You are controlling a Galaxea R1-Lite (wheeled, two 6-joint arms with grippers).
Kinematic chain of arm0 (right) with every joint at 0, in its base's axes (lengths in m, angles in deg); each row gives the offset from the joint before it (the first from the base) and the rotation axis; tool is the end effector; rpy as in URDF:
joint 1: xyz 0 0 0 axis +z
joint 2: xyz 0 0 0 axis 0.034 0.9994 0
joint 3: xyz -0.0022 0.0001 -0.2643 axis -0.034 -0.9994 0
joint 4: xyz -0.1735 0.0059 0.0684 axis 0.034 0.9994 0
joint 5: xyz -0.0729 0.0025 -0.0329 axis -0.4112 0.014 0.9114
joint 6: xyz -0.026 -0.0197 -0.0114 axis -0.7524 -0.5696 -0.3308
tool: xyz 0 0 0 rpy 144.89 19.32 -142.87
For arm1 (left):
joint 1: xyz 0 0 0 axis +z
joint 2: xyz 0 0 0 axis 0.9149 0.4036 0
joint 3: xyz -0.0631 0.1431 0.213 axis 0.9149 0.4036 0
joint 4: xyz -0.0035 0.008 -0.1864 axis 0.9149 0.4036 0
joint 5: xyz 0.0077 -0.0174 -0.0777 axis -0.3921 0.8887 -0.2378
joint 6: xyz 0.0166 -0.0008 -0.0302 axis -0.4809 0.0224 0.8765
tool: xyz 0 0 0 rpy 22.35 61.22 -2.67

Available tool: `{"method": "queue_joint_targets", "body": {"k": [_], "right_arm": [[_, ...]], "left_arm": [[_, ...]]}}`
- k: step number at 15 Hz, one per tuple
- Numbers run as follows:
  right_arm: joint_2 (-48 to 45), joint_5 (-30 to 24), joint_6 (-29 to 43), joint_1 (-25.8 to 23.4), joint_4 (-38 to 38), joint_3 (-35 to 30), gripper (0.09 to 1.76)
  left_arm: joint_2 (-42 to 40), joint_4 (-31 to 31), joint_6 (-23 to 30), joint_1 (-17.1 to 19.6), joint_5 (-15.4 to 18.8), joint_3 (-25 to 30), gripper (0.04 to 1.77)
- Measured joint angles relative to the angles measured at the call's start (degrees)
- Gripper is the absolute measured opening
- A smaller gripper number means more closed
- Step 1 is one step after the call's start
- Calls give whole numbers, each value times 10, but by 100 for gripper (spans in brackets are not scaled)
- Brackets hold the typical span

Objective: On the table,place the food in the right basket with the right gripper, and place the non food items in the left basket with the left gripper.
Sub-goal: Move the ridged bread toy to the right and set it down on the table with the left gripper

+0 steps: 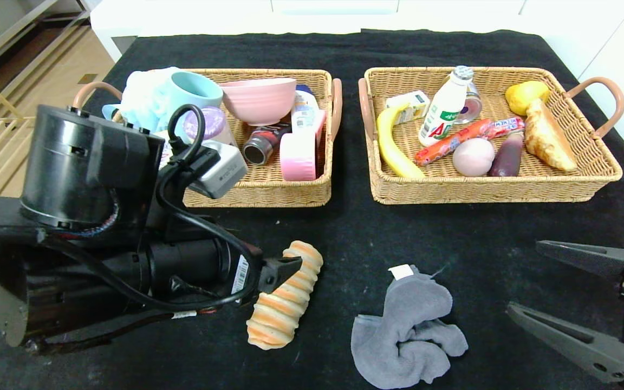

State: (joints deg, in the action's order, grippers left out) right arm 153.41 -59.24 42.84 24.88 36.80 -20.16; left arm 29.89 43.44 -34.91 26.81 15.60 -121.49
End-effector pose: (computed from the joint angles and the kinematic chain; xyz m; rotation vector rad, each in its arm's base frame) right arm 0.1560 0.0805 0.1769 -0.1207 0.0579 0.8021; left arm 0.2030 -0.1588 0.2055 0.1541 0.4635 -0.4908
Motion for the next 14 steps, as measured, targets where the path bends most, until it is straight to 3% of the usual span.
{"method": "queue_joint_targets", "body": {"k": [5,14], "right_arm": [[4,3,-5,1,0,-3,171],[0,3,-5,1,-1,-3,171]], "left_arm": [[33,2,10,-20,-3,10,171],[103,-1,9,-37,-49,6,172]]}}
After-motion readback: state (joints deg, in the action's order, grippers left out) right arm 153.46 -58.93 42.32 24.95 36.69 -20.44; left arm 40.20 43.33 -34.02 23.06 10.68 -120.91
